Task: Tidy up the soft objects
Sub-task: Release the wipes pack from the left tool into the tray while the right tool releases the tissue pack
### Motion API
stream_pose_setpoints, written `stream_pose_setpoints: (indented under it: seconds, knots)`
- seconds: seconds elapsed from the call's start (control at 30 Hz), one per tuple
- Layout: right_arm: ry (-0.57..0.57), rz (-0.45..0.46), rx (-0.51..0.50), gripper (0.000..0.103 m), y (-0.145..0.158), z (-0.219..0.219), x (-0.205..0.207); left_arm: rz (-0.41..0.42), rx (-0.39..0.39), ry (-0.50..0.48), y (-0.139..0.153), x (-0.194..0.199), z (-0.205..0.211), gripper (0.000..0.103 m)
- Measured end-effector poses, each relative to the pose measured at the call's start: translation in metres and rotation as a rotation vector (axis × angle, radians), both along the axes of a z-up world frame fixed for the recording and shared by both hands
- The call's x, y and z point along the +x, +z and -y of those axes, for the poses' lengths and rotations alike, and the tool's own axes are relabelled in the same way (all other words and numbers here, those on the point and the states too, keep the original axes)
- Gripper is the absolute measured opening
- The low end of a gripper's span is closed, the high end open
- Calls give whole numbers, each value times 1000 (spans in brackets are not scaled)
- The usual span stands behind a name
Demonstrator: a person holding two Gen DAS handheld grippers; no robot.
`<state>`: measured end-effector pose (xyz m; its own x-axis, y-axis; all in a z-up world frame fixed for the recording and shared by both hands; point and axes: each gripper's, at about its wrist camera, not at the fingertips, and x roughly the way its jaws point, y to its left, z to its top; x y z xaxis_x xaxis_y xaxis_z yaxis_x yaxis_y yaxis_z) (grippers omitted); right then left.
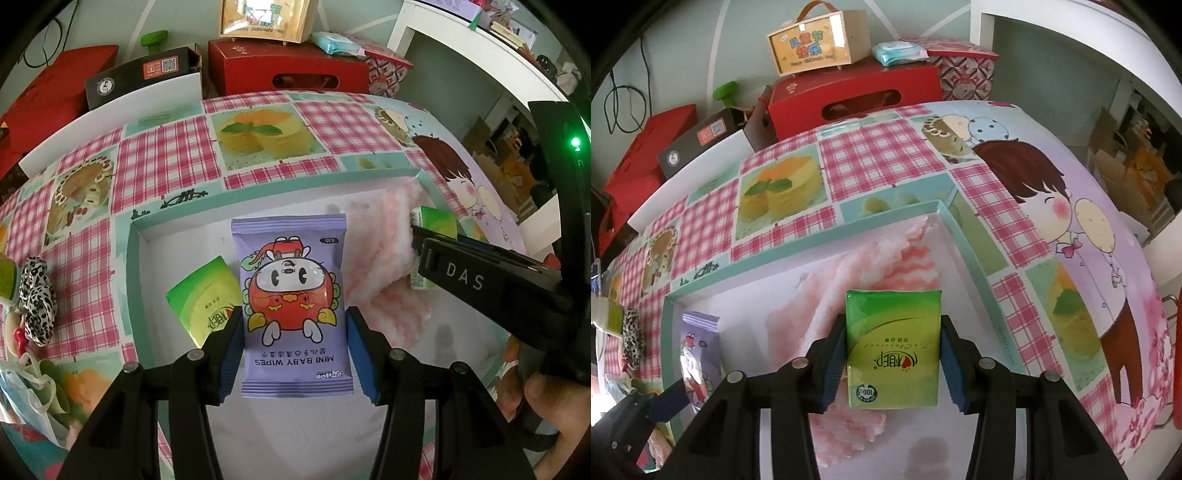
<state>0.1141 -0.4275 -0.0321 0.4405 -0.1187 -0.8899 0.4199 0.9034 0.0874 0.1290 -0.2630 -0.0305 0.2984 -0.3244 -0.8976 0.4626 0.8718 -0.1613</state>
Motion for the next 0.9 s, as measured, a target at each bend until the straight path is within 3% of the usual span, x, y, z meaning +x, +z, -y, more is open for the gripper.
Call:
stream_pose_setpoints:
  seconds: [0.37, 0.67, 0.8, 0.9]
  knots:
    - [-4, -12, -14, 52, 1, 3, 0, 1, -2, 1, 6, 0, -2, 61]
    - [-8, 2, -43, 63, 11, 2, -3, 12, -5, 15, 16, 0, -7, 62]
    - [-18, 7, -51, 72, 14, 4, -4, 18, -25, 25, 22, 1, -11, 75]
    - [-30, 11, -53, 76, 16, 6, -5, 23, -20, 44, 23, 3, -15, 76]
